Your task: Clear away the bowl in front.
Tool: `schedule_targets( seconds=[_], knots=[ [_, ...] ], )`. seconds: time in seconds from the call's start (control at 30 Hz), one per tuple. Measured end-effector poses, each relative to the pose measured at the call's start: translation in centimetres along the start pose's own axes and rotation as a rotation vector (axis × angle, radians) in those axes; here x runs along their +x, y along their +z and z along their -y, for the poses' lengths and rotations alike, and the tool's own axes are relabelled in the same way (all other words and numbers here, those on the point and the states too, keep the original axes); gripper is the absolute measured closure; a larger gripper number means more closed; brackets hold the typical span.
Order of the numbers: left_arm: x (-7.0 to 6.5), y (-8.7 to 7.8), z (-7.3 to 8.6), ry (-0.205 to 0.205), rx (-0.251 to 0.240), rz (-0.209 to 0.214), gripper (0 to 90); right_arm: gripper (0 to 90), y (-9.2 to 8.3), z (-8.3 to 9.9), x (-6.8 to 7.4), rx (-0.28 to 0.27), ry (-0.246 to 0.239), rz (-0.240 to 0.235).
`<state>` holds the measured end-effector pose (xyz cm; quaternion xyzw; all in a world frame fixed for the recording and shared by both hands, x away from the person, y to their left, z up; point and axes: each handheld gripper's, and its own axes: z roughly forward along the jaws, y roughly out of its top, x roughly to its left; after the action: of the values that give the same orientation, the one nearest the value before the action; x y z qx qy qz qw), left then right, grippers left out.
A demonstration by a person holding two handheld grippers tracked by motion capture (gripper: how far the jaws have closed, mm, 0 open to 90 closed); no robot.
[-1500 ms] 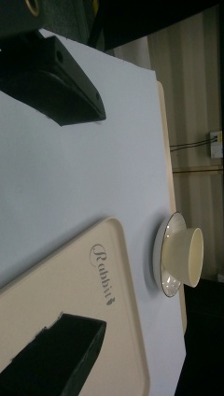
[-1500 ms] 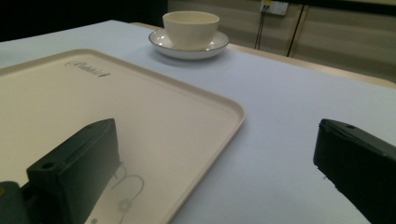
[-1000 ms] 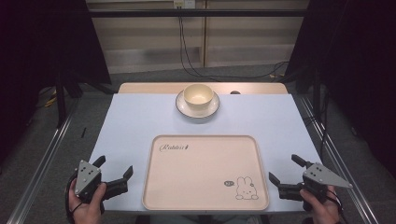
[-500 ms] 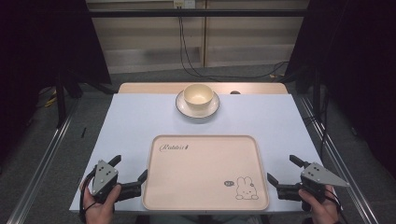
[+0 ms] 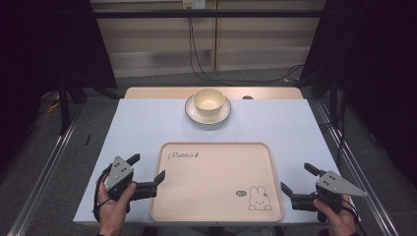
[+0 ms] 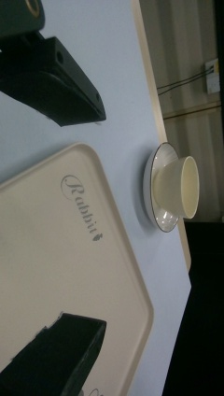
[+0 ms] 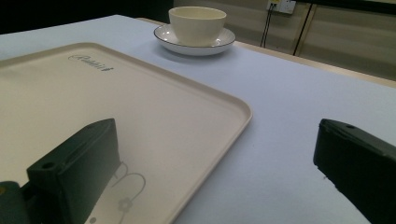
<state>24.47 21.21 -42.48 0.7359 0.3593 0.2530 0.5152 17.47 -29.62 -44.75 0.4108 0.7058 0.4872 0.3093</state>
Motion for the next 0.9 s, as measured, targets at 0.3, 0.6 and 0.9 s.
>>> schedule_targets(
  seconds=[0.3,0.6,0.9],
  knots=[
    [0.2,1.9,-1.6,-0.005,0.013,0.021,1.5,0.3,0.1,0.0,0.0,-0.011,0.001,-0.016],
    [0.5,4.0,-2.9,-0.001,0.022,0.050,1.4,0.2,0.2,0.0,0.0,-0.016,0.004,-0.016],
    [1.5,5.9,-4.2,0.006,0.014,0.066,2.0,0.2,0.1,0.0,0.0,-0.021,0.009,-0.017]
  ],
)
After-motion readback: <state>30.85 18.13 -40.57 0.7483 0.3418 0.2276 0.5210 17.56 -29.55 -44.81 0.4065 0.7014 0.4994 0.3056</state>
